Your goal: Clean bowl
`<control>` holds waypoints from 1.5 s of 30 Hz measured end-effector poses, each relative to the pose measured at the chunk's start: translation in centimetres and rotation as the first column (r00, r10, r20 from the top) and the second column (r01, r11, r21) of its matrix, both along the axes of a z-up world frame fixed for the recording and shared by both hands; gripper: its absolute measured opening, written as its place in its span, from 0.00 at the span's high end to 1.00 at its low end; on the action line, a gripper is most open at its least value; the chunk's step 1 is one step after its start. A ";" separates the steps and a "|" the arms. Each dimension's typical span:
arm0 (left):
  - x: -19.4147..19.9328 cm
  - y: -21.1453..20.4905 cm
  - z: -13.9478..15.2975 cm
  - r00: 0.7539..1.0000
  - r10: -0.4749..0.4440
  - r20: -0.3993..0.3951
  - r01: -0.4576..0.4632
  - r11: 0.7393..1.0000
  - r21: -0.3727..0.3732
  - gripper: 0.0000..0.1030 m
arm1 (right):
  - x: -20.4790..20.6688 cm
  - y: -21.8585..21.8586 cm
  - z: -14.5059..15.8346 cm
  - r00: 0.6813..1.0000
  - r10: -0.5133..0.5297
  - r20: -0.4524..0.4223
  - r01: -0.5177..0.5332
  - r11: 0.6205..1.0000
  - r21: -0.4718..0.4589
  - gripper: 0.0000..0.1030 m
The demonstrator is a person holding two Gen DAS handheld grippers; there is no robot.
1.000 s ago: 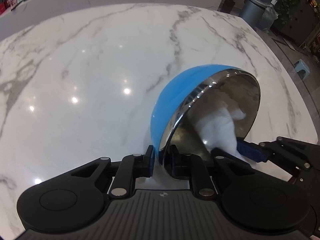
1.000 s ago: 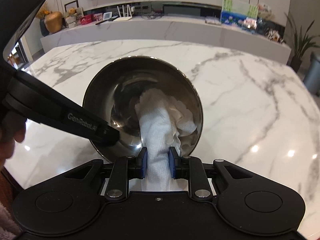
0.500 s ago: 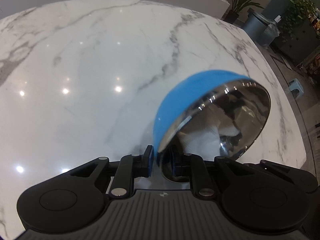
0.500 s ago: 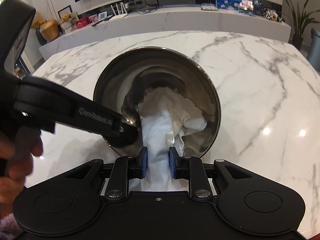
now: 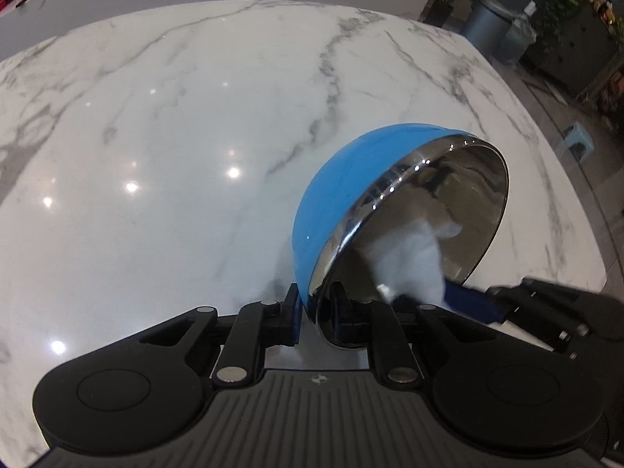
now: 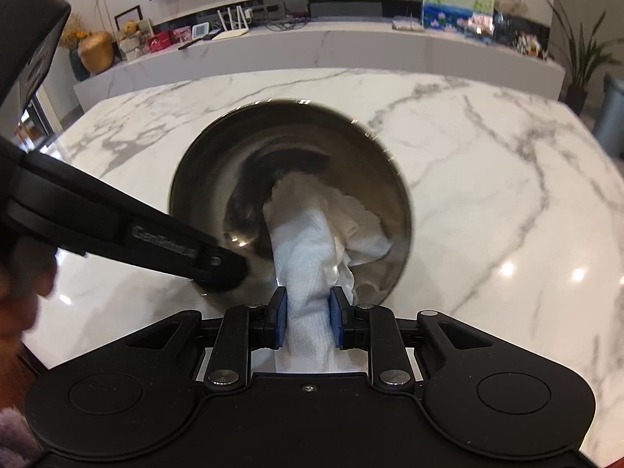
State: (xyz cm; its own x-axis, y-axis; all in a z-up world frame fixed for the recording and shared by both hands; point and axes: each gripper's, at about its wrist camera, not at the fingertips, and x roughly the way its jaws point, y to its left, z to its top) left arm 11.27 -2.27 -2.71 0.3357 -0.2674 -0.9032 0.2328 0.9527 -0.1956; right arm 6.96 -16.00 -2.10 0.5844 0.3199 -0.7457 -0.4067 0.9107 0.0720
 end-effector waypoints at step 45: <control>0.7 0.3 0.2 0.994 -0.078 -0.081 0.080 0.996 0.024 0.84 | 0.2 0.4 0.6 0.998 0.026 0.055 -0.023 0.998 -0.052 0.81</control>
